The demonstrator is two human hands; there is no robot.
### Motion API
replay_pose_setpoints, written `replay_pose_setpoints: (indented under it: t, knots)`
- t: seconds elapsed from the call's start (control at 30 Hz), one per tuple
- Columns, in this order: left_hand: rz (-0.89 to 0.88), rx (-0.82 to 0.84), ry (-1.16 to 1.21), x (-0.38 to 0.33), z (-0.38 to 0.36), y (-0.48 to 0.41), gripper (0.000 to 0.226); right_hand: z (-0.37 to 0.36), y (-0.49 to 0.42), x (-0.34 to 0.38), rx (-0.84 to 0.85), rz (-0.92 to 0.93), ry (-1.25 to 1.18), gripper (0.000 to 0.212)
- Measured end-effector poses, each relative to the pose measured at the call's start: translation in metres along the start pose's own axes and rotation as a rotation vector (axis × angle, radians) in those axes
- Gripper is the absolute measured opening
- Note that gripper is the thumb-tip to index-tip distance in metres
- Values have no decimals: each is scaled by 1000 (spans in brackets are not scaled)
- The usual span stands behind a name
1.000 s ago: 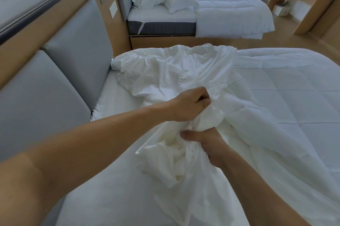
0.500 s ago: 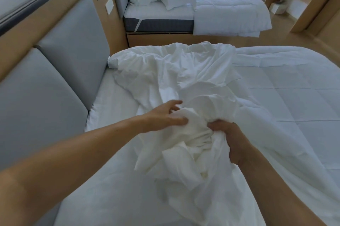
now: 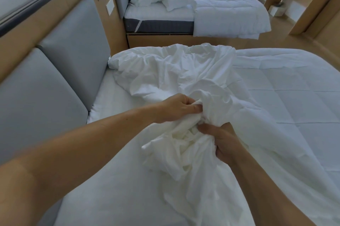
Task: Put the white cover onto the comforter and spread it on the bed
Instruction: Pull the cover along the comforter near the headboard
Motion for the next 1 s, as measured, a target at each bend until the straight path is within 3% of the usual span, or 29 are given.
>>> replay_pose_setpoints:
  t: [0.27, 0.5, 0.67, 0.77, 0.9, 1.0]
  knots:
    - [-79, -75, -244, -7, -6, -7, 36, -3, 3, -9, 117, -150, -16, 56]
    - [-28, -147, -116, 4, -12, -5, 34, 3, 1, -7, 32, -49, 85, 56]
    - [-18, -171, -102, 7, -23, -5, 29, -7, 6, -13, -33, 39, -52, 41]
    - [-18, -192, -83, 7, -28, -6, 27, -10, 8, -18, -40, 36, -80, 43]
    - [-55, -119, -128, 7, -29, -2, 22, -6, 12, -18, -24, -8, 40, 49]
    - [-140, -54, -364, 9, -20, -1, 20, 6, 16, -14, -101, -43, 241, 58]
Point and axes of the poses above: each hand's wrist, its own y-axis away from the middle knuckle, its own z-axis out of the back of the hand, x = y × z, the point moved 1 cm from there along -y, towards the middle knuckle, and after that the axes turned 7 degrees about -z, right-handed, at the moved point
